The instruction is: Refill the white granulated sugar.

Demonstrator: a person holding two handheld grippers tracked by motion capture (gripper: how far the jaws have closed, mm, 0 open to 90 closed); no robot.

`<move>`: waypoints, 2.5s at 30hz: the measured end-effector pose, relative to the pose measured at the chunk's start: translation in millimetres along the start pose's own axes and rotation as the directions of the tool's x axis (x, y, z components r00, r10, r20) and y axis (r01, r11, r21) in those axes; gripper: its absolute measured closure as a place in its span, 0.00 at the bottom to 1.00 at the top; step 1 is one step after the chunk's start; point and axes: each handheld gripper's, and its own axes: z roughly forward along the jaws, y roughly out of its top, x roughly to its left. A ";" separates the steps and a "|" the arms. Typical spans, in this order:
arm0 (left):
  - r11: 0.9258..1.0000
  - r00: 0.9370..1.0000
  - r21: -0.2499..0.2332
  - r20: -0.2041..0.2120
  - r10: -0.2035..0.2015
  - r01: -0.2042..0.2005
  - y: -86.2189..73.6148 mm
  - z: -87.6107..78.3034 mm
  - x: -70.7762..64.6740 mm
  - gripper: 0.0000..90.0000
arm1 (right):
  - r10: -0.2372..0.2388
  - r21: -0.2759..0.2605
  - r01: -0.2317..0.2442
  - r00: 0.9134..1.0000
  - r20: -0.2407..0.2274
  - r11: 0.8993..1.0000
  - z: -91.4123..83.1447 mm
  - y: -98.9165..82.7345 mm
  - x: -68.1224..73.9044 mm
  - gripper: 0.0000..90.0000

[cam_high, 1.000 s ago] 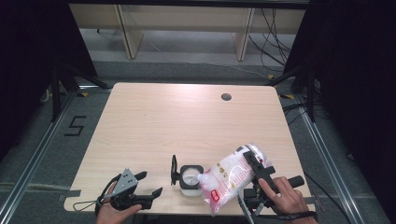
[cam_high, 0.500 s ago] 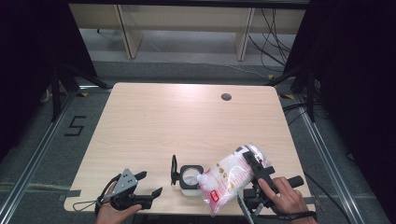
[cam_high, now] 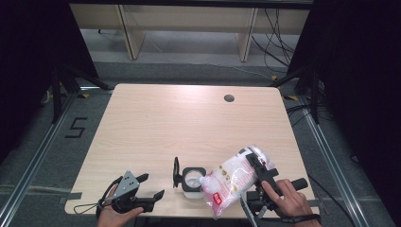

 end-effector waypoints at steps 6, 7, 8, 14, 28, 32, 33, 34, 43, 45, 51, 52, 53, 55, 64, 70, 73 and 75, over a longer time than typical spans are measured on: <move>1.000 1.000 0.010 0.001 0.008 -0.008 -0.3 0.4 0.4 0.20 | -0.020 0.015 0.020 1.000 -0.006 1.000 -1.4 -0.5 -4.5 0.45; 1.000 1.000 0.009 0.000 0.007 -0.007 -0.2 0.4 0.4 0.20 | -0.035 -0.013 0.035 0.999 0.021 0.999 0.0 -1.9 -4.4 0.45; 1.000 1.000 0.009 0.001 0.007 -0.007 -0.3 0.4 0.5 0.20 | 0.001 0.009 -0.001 1.000 0.001 1.000 -1.4 -1.7 -2.4 0.45; 1.000 1.000 0.011 0.002 0.009 -0.009 -0.5 0.3 0.5 0.20 | -0.012 0.002 0.012 1.000 0.009 1.000 -0.7 -2.0 -3.2 0.45; 1.000 1.000 0.011 0.001 0.008 -0.008 -0.6 0.3 0.3 0.20 | -0.013 0.016 0.013 1.000 -0.008 1.000 -1.4 -0.2 -3.9 0.45; 1.000 1.000 0.008 0.003 0.006 -0.006 -0.6 0.8 0.5 0.20 | -0.009 0.017 0.009 1.000 -0.017 1.000 -1.2 -0.2 -3.2 0.45; 1.000 1.000 0.012 0.005 0.007 -0.007 -0.7 0.7 0.3 0.20 | 0.015 0.025 -0.015 1.000 -0.018 1.000 -1.5 -0.3 -0.9 0.45; 1.000 1.000 0.011 0.005 0.008 -0.009 -0.7 0.7 0.2 0.20 | -0.002 0.019 0.002 1.000 -0.014 1.000 -0.9 0.0 -2.2 0.45; 1.000 1.000 0.013 0.004 0.028 -0.028 0.2 -0.4 1.1 0.20 | -0.023 0.004 0.023 1.000 -0.011 1.000 0.7 -0.2 -1.5 0.45; 1.000 1.000 0.011 0.003 0.010 -0.010 -0.3 0.0 0.3 0.20 | -0.016 -0.001 0.016 1.000 -0.003 1.000 0.9 0.2 -0.3 0.45; 1.000 1.000 0.014 0.004 0.027 -0.027 0.2 -0.4 1.1 0.20 | -0.048 0.016 0.048 0.999 -0.023 0.999 1.7 2.0 -0.1 0.45; 1.000 1.000 0.011 0.004 0.010 -0.010 -0.2 -0.1 0.4 0.20 | -0.047 0.019 0.047 0.999 -0.025 0.999 1.7 1.9 0.2 0.45; 1.000 1.000 0.011 0.004 0.009 -0.009 -0.1 -0.3 0.5 0.20 | -0.045 0.019 0.045 0.999 -0.025 0.999 1.6 1.7 0.1 0.45; 1.000 1.000 0.013 0.002 0.010 -0.010 -0.1 -0.7 0.4 0.20 | -0.053 0.005 0.053 0.998 -0.015 0.999 1.9 0.7 -1.4 0.45; 1.000 1.000 0.010 0.004 0.003 -0.003 -0.8 0.5 0.7 0.20 | 0.012 0.028 -0.012 1.000 -0.021 1.000 0.7 -2.8 1.6 0.45; 1.000 1.000 0.009 0.003 0.002 -0.002 -0.7 0.4 0.8 0.20 | 0.014 0.011 -0.014 1.000 -0.018 1.000 2.4 -4.1 1.5 0.45; 1.000 1.000 0.013 -0.001 0.009 -0.009 -0.5 -1.2 0.2 0.20 | 0.013 0.027 -0.012 0.999 -0.033 1.000 1.3 -3.8 1.4 0.45; 1.000 1.000 -0.002 0.010 0.005 -0.005 -0.1 -1.2 0.5 0.20 | 0.054 0.043 -0.052 0.998 -0.040 0.998 1.2 -3.8 4.8 0.45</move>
